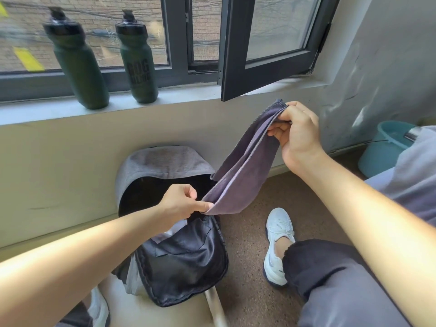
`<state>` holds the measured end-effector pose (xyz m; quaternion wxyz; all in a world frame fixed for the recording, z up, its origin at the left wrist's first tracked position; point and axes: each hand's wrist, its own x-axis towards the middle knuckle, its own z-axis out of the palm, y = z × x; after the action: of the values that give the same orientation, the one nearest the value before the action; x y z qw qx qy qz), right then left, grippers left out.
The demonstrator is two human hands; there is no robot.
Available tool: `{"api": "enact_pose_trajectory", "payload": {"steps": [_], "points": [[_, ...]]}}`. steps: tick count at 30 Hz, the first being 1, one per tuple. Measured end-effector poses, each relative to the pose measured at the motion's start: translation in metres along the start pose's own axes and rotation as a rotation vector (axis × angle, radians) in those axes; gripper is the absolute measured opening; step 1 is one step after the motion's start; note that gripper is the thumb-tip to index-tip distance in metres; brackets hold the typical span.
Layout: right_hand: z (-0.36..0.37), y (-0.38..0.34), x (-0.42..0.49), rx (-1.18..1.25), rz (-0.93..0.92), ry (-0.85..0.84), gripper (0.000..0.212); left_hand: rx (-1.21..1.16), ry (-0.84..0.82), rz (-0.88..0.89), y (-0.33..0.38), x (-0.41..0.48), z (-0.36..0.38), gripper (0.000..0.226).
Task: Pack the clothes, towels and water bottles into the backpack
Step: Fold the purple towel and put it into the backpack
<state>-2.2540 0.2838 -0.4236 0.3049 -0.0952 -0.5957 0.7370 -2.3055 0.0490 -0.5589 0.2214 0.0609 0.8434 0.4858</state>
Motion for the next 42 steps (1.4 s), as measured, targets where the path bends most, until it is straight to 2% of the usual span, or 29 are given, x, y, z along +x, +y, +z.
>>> {"api": "enact_pose_trajectory", "payload": {"steps": [3,6,8,10,13,16,19,23,28,33,37,42], "points": [[-0.001,-0.001,-0.001,0.007,0.001,-0.027,0.022,0.156,0.060,0.126,0.003,-0.005,0.001,0.052],[0.000,-0.004,-0.004,0.015,-0.005,-0.061,0.025,0.156,0.081,0.247,0.009,-0.009,0.008,0.080],[0.001,-0.007,-0.007,0.012,-0.007,-0.084,0.026,0.144,0.021,0.300,0.017,-0.013,0.013,0.103],[0.002,-0.008,-0.010,-0.002,-0.015,-0.109,0.021,0.118,-0.075,0.364,0.024,-0.016,0.020,0.114],[0.005,-0.010,-0.012,-0.004,-0.023,-0.136,0.011,0.108,-0.148,0.441,0.031,-0.024,0.032,0.110],[0.006,-0.011,-0.013,-0.004,-0.031,-0.155,0.011,0.266,-0.053,0.462,0.034,-0.031,0.037,0.101],[0.008,-0.012,-0.015,0.010,-0.037,-0.164,0.010,0.230,-0.029,0.480,0.034,-0.033,0.036,0.093],[0.013,-0.014,-0.018,0.038,-0.046,-0.184,0.009,0.258,0.129,0.496,0.033,-0.032,0.042,0.086],[0.014,-0.018,-0.022,0.044,-0.075,-0.193,0.009,0.181,0.346,0.634,0.035,-0.036,0.048,0.052],[0.014,-0.019,-0.022,0.043,-0.077,-0.183,0.010,0.128,0.363,0.715,0.034,-0.037,0.045,0.039],[0.013,-0.019,-0.023,0.010,-0.085,-0.192,0.010,0.113,0.381,0.749,0.035,-0.039,0.046,0.042],[0.014,-0.018,-0.023,-0.015,-0.084,-0.168,0.009,0.271,0.288,0.662,0.037,-0.038,0.047,0.082]]}}
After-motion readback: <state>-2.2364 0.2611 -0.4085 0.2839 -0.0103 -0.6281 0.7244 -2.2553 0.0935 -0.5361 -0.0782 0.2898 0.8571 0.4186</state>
